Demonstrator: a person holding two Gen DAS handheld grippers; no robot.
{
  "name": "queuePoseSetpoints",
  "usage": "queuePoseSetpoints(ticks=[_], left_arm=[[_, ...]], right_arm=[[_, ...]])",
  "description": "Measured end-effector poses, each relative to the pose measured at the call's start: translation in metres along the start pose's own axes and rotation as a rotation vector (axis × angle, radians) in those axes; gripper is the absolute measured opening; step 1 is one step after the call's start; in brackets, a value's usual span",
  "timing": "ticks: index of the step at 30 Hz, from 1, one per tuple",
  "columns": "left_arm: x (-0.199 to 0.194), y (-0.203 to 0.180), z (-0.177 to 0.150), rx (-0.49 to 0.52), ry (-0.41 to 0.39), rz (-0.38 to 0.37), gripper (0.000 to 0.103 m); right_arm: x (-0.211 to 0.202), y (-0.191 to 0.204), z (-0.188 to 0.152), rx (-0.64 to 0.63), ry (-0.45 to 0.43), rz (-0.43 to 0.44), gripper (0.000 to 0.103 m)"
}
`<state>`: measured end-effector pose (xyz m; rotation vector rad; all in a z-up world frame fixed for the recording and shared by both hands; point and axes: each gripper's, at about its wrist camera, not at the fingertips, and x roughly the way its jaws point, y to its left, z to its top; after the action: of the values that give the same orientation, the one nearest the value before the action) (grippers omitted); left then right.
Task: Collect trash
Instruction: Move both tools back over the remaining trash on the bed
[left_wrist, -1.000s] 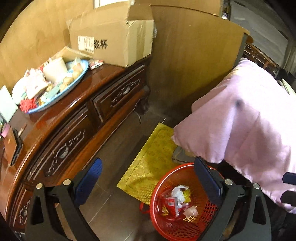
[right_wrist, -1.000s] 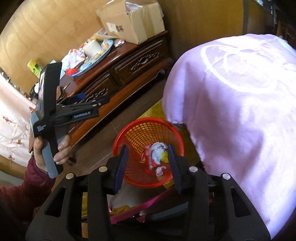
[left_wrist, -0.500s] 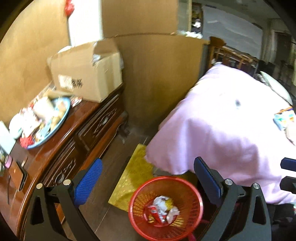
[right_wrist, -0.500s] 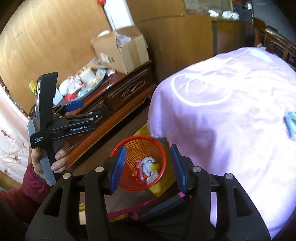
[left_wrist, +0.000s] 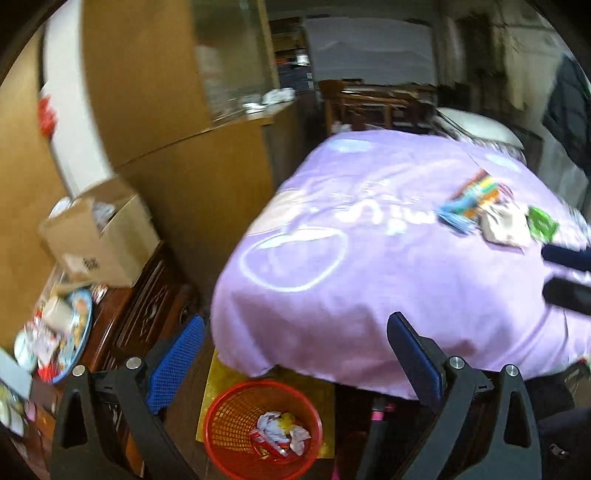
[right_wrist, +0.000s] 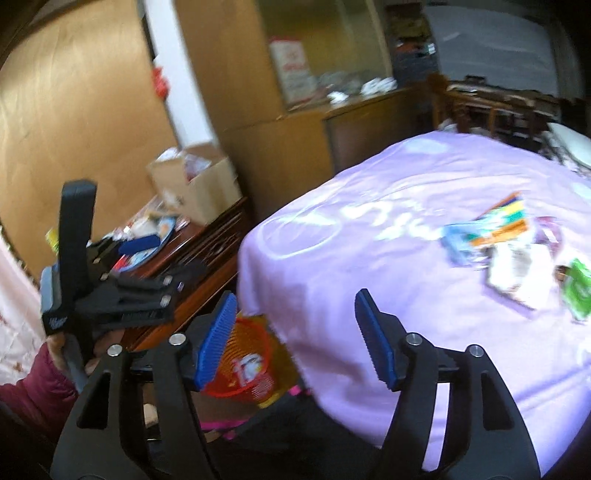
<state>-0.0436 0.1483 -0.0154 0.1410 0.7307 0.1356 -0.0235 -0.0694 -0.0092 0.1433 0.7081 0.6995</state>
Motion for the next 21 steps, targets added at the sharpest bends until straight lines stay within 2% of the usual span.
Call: queuePoseSetpoints(ticks=[6,12,17,21], left_arm=[[0.027,-0.066,0.019,0.109,0.038,-0.05,0.097],[0.075,-0.127,0.045,0.124,0.081,-0.172,0.097],[0.112,-0.168,0.058,0.159,0.126,-0.219,0.097],[0.137,-0.182,0.073,0.154,0.159,-0.247,0.097]], right_arm=[[-0.021,-0.075,-0.012,0.081,-0.06,-0.173,0.076],[-0.022,-0.168,-0.03,0.25,-0.031,-0.338,0.076],[-0.023,-0.224,-0.045,0.355,-0.025,-0.443,0.076],[-0.024,-0.258,-0.054,0.427,-0.022,-0.506,0.076]])
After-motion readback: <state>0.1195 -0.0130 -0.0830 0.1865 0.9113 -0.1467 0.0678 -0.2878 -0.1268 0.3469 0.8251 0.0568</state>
